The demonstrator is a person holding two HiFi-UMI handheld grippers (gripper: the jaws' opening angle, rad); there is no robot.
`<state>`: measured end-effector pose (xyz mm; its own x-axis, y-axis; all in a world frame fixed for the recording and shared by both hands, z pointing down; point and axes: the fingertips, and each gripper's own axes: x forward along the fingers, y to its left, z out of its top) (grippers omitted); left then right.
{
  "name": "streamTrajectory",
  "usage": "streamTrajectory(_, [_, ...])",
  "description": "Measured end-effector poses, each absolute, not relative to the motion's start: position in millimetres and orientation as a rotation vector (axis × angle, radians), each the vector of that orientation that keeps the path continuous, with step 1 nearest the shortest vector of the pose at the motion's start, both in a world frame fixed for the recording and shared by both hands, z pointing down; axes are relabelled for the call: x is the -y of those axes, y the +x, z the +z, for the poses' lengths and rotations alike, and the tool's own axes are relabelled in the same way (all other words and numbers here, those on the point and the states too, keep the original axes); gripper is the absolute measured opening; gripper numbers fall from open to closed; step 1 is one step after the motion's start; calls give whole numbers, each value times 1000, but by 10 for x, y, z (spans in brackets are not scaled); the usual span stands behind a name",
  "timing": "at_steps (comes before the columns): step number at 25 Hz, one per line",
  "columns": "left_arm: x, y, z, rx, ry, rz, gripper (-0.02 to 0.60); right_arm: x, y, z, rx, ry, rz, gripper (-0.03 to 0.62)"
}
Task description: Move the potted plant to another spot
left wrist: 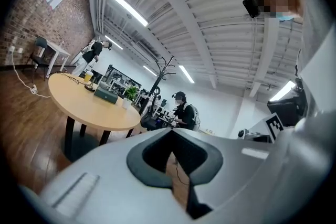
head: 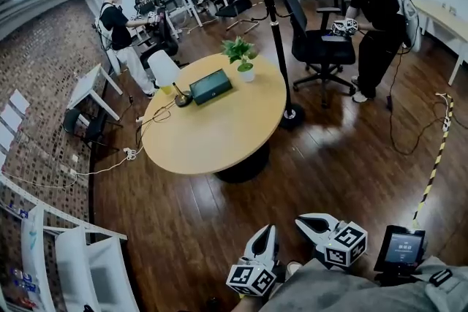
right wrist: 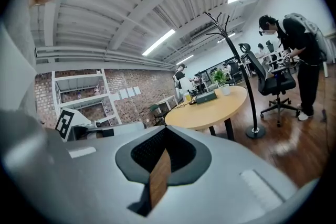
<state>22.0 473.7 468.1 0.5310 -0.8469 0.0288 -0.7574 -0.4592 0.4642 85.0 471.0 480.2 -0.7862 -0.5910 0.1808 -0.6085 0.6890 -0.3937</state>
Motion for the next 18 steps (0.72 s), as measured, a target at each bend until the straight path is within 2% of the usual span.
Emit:
streamTrajectory(8, [-4352,131,4726,1323,2348,-285,1,-4316,741,4799,2871,999,675,0])
streamTrajectory(18, [-3210,261,4603,1378,2338,-239,1,-3172,861,4667,2908,941,702,0])
